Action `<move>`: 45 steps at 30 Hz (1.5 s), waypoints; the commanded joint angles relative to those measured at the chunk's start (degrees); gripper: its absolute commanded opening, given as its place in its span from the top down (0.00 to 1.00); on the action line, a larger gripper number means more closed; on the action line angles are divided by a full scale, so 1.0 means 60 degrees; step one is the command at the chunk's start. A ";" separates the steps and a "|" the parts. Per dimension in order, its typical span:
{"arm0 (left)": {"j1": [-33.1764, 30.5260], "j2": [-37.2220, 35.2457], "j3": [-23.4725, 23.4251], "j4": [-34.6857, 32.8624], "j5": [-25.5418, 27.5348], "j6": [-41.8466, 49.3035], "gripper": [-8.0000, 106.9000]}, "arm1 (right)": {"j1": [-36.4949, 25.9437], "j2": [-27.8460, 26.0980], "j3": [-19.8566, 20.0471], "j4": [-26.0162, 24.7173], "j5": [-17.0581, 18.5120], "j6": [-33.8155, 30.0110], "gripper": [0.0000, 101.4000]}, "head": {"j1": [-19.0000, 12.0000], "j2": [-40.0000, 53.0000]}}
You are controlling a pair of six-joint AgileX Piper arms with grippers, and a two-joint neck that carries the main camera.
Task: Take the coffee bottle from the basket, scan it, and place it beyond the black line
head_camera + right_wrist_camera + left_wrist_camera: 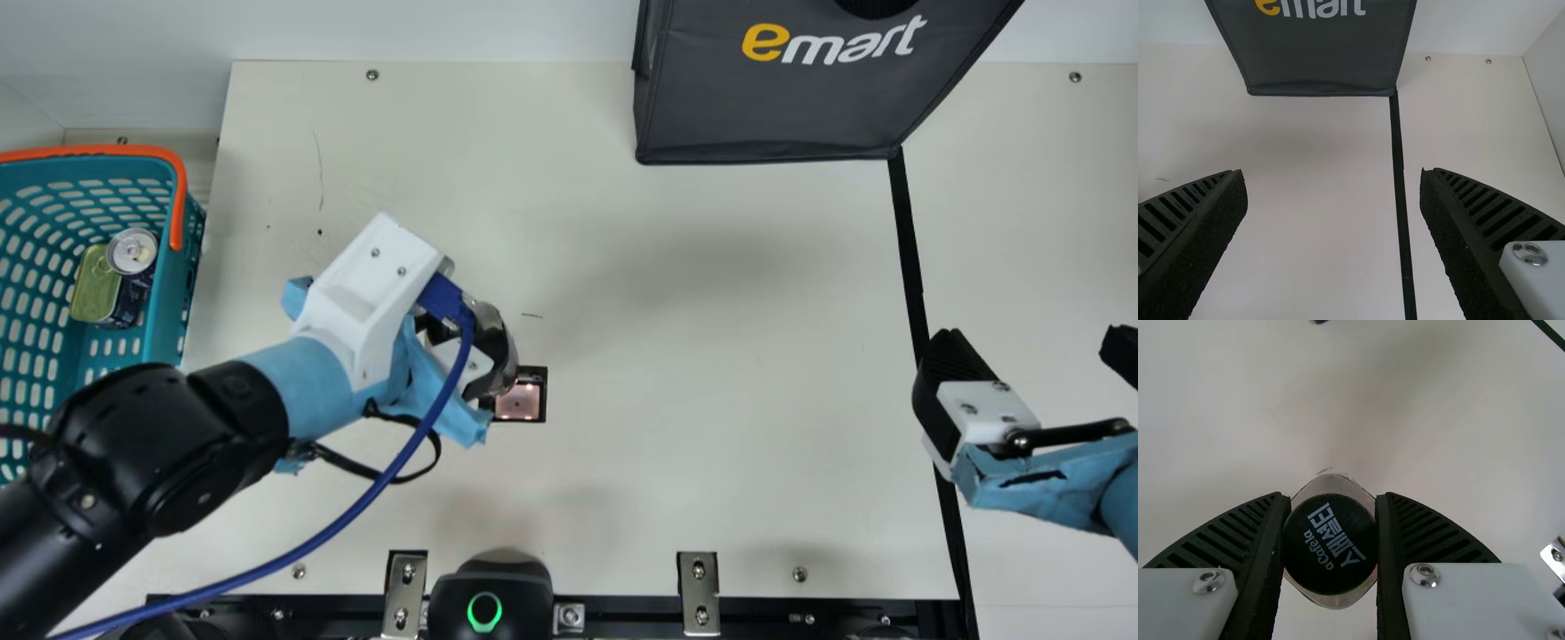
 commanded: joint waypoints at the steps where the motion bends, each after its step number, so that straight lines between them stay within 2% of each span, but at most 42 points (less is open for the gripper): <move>1: -0.0070 -0.0099 0.0028 -0.0075 0.0056 0.0091 0.84 | 0.0000 0.0000 0.0000 0.0000 0.0000 0.0000 0.10 | -0.0247 0.0015; 22: -0.0727 -0.0899 0.0330 -0.1286 0.0538 0.1371 0.84 | 0.0000 0.0000 0.0000 0.0000 0.0005 0.0000 0.10 | -0.0247 0.0015; 45: 0.0009 -0.1548 0.1000 -0.2880 0.0913 0.4107 0.84 | 0.0000 0.0000 0.0000 0.0000 0.0005 0.0000 0.10 | -0.0247 0.0015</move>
